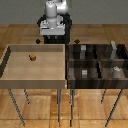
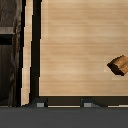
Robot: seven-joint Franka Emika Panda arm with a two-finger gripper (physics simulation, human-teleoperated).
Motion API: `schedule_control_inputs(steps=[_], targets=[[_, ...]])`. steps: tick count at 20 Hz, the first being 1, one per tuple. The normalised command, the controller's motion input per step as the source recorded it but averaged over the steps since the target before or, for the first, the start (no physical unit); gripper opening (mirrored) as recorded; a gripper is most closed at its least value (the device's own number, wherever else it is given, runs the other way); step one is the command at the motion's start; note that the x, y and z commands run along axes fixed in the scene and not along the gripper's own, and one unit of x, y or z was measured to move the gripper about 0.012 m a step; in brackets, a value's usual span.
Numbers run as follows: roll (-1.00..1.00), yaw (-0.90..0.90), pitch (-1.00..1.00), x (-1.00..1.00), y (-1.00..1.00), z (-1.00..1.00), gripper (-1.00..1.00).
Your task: Place the loaf of bread into the appropriate compartment.
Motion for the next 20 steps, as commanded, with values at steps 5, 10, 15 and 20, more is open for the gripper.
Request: schedule_control_inputs(steps=[5,10,15,20], targets=[[0.00,0.00,0.00,0.00,-0.20,0.00,1.00],[0.00,0.00,0.00,0.00,-0.60,0.00,1.00],[0.00,0.00,0.00,0.00,-1.00,0.00,1.00],[0.00,0.00,0.00,0.00,-1.00,0.00,1.00]])
